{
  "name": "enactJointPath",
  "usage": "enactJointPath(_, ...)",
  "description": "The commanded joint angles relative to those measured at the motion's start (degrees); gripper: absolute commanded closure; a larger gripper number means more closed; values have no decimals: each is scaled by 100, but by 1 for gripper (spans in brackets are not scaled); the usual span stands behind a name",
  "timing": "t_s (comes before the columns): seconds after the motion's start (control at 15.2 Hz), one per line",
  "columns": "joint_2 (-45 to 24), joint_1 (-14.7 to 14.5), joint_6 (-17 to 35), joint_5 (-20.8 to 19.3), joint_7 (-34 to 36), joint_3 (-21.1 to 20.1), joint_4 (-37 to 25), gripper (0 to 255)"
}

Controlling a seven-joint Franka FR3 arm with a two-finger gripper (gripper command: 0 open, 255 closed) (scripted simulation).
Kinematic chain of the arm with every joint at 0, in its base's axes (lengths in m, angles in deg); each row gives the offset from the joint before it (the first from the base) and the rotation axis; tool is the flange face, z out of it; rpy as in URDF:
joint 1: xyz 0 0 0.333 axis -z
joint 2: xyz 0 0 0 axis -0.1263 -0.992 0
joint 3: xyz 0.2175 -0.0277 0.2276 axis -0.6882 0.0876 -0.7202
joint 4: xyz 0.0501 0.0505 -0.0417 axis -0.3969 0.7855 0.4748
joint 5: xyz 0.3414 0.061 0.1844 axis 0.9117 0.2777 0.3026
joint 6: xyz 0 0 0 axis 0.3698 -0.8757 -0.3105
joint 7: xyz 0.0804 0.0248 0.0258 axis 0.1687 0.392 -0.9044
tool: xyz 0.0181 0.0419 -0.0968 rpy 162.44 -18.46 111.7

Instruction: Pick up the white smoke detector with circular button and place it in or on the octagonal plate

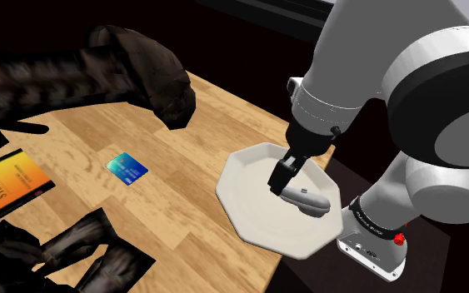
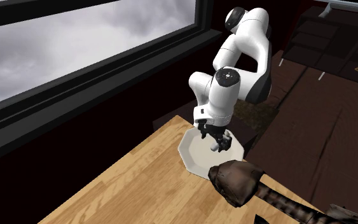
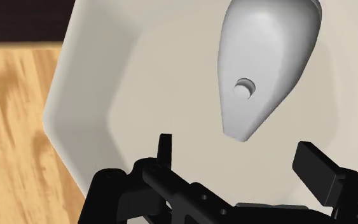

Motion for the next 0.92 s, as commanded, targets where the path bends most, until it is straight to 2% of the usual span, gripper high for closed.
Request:
enactJointPath(0.0, 0, 0, -2, -1, 0, 1, 2, 0)
enactJointPath(0.07, -6, 0, 7, 2, 0, -4, 4, 0)
enactJointPath(0.33, 122, 90, -748, -268, 39, 289, -626, 0)
enactJointPath(0.86, 121, 90, -748, -268, 40, 289, -626, 0)
